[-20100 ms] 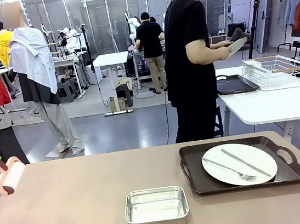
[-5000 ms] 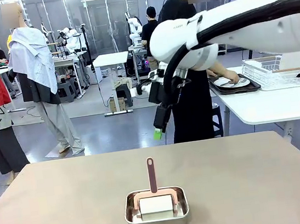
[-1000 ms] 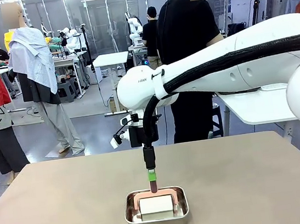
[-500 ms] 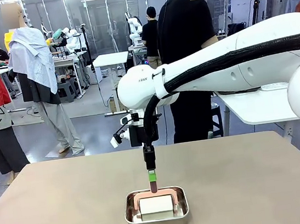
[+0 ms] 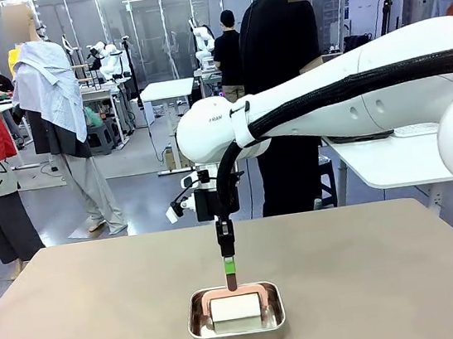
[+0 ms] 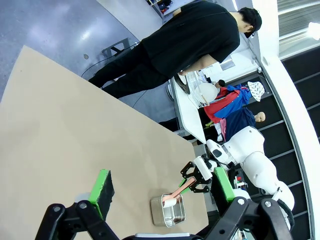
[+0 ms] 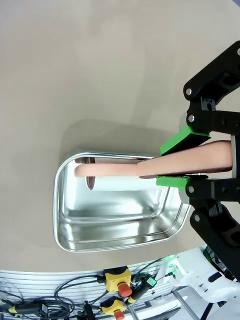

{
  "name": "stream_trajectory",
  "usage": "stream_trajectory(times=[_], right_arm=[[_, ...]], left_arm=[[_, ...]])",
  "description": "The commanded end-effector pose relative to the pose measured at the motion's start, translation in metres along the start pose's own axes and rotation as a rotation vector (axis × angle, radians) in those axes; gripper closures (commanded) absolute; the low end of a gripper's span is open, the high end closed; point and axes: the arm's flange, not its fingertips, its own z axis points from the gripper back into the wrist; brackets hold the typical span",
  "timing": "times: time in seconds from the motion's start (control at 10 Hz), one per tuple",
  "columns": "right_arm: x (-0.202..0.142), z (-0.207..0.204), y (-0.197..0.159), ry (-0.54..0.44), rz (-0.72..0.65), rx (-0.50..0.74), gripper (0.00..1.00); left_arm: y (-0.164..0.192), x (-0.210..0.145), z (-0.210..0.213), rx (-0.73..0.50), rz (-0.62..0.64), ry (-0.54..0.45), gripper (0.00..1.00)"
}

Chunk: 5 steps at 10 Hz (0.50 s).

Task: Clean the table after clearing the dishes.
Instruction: When the right (or left) Handle tray is removed, use the right hand (or left hand) to clean the right (or left) side of the table with the Lint Roller.

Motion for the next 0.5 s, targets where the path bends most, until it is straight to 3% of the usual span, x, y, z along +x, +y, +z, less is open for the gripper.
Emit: stream_trajectory(times=[0.0, 0.1, 0.3, 0.4], right_arm=[[-0.007, -0.007, 0.006, -0.012, 0.014, -0.016, 1.00], [-0.009, 0.000, 0.011, -0.009, -0.007, -0.014, 0.96], [-0.019, 0.037, 0.041, 0.037, -0.119, -0.047, 1.00], [-0.032, 0.063, 0.058, 0.014, -0.191, -0.096, 1.00]], left_arm=[[-0.001, 0.001, 0.004, 0.004, 0.013, 0.014, 0.00], [-0.001, 0.001, 0.004, 0.004, 0.013, 0.014, 0.00], [-0.001, 0.001, 0.004, 0.004, 0.013, 0.014, 0.00], [-0.001, 0.001, 0.004, 0.004, 0.013, 0.014, 0.00]])
